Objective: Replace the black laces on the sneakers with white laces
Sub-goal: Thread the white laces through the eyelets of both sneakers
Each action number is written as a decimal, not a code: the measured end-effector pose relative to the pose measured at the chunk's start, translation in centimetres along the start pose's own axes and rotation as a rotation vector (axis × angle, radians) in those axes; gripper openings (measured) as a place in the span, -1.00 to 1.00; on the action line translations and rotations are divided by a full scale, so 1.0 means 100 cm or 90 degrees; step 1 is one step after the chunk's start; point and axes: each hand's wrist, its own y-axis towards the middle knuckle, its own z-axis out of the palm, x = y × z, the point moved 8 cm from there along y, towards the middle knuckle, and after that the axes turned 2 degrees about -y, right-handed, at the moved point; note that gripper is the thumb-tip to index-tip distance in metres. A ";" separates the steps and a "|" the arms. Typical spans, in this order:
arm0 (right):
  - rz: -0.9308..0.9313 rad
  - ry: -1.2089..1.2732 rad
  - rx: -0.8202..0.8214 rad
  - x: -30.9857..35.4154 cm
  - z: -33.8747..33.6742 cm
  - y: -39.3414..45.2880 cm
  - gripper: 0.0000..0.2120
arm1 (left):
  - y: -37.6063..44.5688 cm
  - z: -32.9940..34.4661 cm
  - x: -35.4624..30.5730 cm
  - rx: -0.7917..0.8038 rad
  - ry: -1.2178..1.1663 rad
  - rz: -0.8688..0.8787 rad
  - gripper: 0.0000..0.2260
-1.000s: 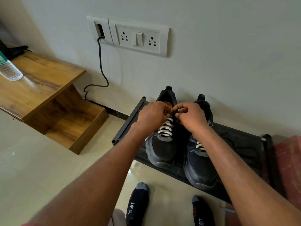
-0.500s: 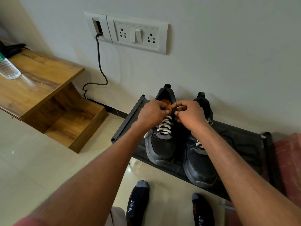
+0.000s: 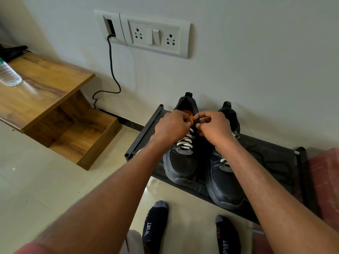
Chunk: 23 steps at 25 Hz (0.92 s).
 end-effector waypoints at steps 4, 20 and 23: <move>-0.006 0.001 -0.007 0.000 0.000 -0.001 -0.66 | 0.003 0.000 0.002 0.051 -0.032 0.017 -0.89; -0.019 -0.009 -0.036 0.003 0.003 -0.002 -0.64 | 0.007 0.005 0.015 0.063 -0.205 -0.022 -0.88; -0.014 -0.005 -0.041 0.005 0.005 -0.004 -0.64 | 0.008 0.005 0.016 0.074 -0.190 -0.005 -0.88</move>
